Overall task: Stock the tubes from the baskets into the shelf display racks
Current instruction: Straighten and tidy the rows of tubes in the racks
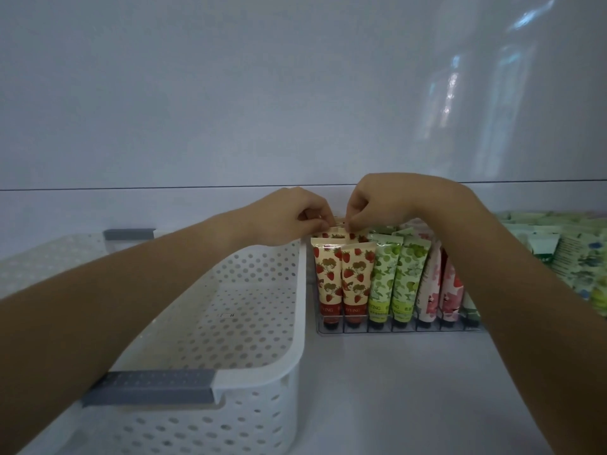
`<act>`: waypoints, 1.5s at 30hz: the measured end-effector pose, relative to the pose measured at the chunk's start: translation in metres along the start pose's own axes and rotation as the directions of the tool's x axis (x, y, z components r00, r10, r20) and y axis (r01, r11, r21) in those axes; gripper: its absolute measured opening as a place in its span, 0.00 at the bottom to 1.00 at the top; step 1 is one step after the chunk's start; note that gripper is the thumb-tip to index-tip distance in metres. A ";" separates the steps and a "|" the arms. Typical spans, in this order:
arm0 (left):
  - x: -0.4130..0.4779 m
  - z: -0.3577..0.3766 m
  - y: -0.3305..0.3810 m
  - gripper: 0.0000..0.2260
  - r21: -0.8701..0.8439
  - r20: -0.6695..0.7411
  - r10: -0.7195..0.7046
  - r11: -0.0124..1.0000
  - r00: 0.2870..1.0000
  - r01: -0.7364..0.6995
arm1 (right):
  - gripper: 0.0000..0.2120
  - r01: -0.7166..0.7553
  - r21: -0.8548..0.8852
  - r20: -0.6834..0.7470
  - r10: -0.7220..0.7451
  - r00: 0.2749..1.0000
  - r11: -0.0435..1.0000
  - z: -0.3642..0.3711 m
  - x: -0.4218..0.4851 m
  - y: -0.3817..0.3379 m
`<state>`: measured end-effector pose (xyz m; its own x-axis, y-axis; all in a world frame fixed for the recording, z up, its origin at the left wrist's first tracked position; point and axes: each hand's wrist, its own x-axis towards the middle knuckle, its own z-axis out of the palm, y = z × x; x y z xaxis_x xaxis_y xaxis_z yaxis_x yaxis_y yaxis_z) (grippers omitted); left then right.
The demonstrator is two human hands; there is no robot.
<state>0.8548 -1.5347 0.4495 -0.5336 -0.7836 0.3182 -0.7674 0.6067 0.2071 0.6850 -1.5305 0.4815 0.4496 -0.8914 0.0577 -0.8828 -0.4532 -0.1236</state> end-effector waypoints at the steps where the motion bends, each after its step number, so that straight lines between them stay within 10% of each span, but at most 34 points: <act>1: 0.000 -0.001 0.000 0.07 0.011 -0.009 0.004 1.000 1.000 -0.004 | 0.06 0.008 0.010 -0.002 -0.008 1.000 1.000 -0.002 -0.001 0.000; 5: -0.002 -0.017 0.004 0.04 -0.065 -0.111 0.047 0.996 0.993 -0.054 | 0.04 0.050 0.073 -0.019 -0.049 0.999 0.996 -0.018 -0.012 0.003; 15: -0.007 -0.016 0.015 0.02 -0.099 0.195 0.014 0.995 0.981 0.006 | 0.05 0.016 0.022 0.236 -0.021 0.971 1.000 -0.017 -0.020 -0.012; 45: -0.008 -0.002 0.030 0.07 -0.171 -0.003 0.137 0.976 0.991 -0.136 | 0.08 -0.115 -0.054 0.131 0.121 0.984 0.992 -0.020 -0.017 0.007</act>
<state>0.8369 -1.5095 0.4550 -0.6330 -0.6924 0.3462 -0.6158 0.7214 0.3169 0.6686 -1.5180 0.4993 0.3533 -0.9314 -0.0879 -0.9347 -0.3474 -0.0757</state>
